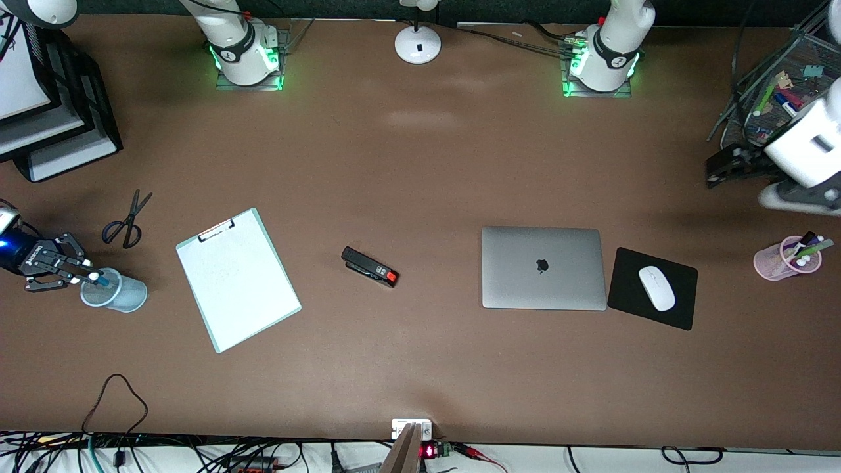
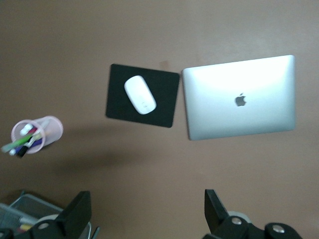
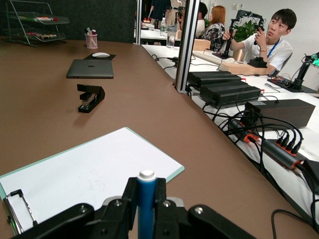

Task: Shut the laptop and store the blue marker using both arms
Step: 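Lower the marker into the mesh cup and open the right gripper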

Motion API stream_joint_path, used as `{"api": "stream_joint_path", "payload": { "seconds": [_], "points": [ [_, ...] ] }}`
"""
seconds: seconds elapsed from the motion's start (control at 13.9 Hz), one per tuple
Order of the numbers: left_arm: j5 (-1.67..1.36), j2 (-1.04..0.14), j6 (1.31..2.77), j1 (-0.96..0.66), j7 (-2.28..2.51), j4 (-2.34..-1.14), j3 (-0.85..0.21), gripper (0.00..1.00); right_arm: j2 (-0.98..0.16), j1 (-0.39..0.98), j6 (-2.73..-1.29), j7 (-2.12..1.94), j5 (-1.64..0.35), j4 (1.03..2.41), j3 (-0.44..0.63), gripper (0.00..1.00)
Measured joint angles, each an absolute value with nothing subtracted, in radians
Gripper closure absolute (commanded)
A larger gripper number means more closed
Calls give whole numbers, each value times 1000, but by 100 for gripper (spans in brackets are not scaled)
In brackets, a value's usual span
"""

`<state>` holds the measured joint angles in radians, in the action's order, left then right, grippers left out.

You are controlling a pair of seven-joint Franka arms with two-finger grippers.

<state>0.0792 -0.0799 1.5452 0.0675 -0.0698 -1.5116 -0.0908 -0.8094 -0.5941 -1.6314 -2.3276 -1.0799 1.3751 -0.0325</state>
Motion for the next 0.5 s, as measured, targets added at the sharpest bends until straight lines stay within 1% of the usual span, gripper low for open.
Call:
{"api": "stream_joint_path", "payload": {
  "seconds": [0.07, 0.14, 0.36, 0.5],
  "points": [
    [73, -49, 1550, 68, -79, -1546, -61, 0, -810, -594, -1635, -2328, -1080, 1375, -32, 0],
    [60, -20, 1553, 69, -88, -1580, -41, 0, -810, -594, -1637, -2326, -1080, 1375, -32, 0],
    [42, 57, 1568, 54, -91, -1667, -38, 0, -810, -596, -1636, -2266, -1081, 1373, -32, 0],
    [41, 76, 1572, 35, -90, -1689, -38, 0, -810, -596, -1636, -2223, -1080, 1370, -31, 0]
  ]
}}
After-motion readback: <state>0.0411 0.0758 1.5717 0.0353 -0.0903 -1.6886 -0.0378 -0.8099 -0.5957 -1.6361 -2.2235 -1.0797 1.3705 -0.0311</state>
